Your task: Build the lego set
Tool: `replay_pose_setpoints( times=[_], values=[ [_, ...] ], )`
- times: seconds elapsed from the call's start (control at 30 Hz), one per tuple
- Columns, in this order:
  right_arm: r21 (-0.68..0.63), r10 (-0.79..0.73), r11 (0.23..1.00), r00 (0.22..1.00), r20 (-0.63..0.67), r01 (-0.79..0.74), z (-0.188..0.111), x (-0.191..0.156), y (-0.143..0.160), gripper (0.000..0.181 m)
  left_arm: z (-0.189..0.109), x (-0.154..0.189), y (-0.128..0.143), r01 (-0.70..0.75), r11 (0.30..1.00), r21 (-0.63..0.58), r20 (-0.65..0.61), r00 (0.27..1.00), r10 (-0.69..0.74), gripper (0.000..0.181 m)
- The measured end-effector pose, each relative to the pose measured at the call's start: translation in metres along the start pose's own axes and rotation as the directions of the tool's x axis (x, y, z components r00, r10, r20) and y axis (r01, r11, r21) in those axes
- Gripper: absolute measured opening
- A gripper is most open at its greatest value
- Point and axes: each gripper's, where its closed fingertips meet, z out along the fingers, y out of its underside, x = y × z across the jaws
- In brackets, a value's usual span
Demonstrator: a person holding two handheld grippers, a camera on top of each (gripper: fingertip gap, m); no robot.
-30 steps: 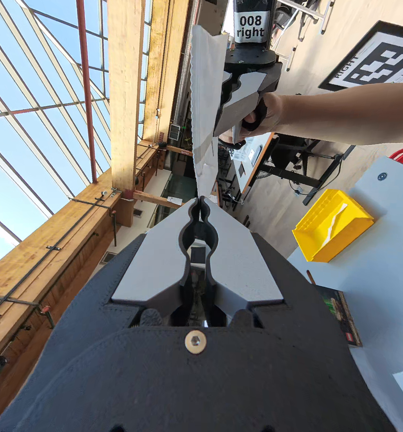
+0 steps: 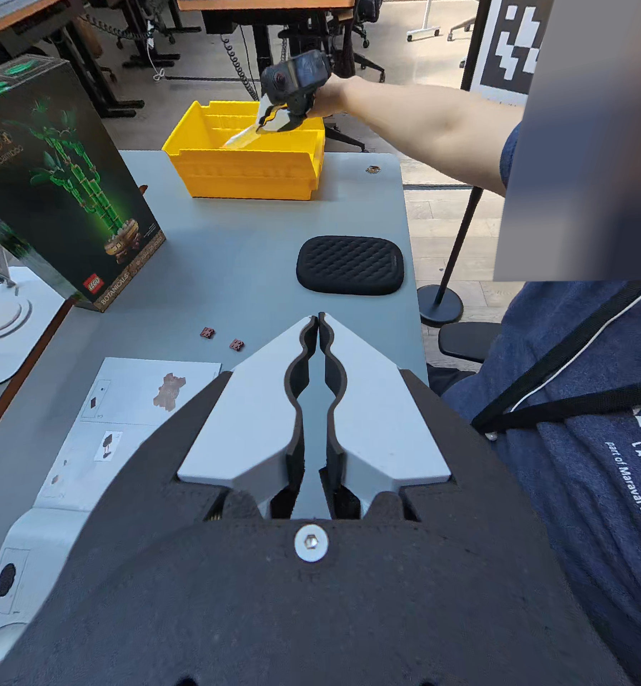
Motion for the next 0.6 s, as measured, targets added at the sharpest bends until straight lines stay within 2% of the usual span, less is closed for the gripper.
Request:
replay_pose_setpoints(
  times=[0.07,0.17,0.23,0.27,0.37,0.4,0.47,0.53,0.6],
  values=[
    [-0.054,-0.085,0.995,0.996,0.022,0.086,0.022,-0.015,0.018,0.004,-0.003,-0.004,0.000,0.014,1.000,-0.010,0.008,1.000,-0.014,0.000],
    [-0.020,-0.026,0.999,0.998,0.052,0.027,0.023,-0.023,0.023,0.017,-0.008,-0.010,0.002,0.023,0.999,-0.036,0.027,0.999,-0.022,0.000],
    [0.023,0.059,0.998,0.997,0.058,-0.060,0.004,-0.019,0.022,0.039,-0.012,-0.011,0.001,0.046,0.999,-0.029,0.020,0.999,-0.046,0.003],
    [0.040,0.116,0.992,0.991,0.066,-0.119,-0.010,-0.016,0.022,0.044,-0.015,-0.012,0.001,0.060,0.998,-0.018,0.012,0.998,-0.060,0.007],
    [0.137,0.272,0.951,0.961,0.045,-0.276,-0.064,-0.001,0.014,0.045,-0.026,-0.018,-0.002,0.087,0.995,0.050,0.001,0.996,-0.087,0.013],
    [0.198,0.350,0.919,0.937,-0.013,-0.341,-0.085,0.012,0.008,0.043,-0.030,-0.022,-0.002,0.091,0.993,0.078,0.009,0.996,-0.092,0.014],
    [0.392,0.549,0.786,0.831,-0.088,-0.477,-0.136,0.039,-0.021,0.047,-0.037,-0.033,0.001,0.092,0.986,0.135,0.050,0.994,-0.100,0.018],
    [0.584,0.686,0.600,0.727,-0.026,-0.546,-0.188,0.049,-0.071,0.059,-0.047,-0.050,0.005,0.093,0.976,0.198,0.134,0.984,-0.121,0.022],
    [0.695,0.702,0.436,0.700,0.134,-0.571,-0.232,0.038,-0.142,0.071,-0.061,-0.074,0.013,0.068,0.970,0.233,0.290,0.947,-0.136,0.025]
  ],
)
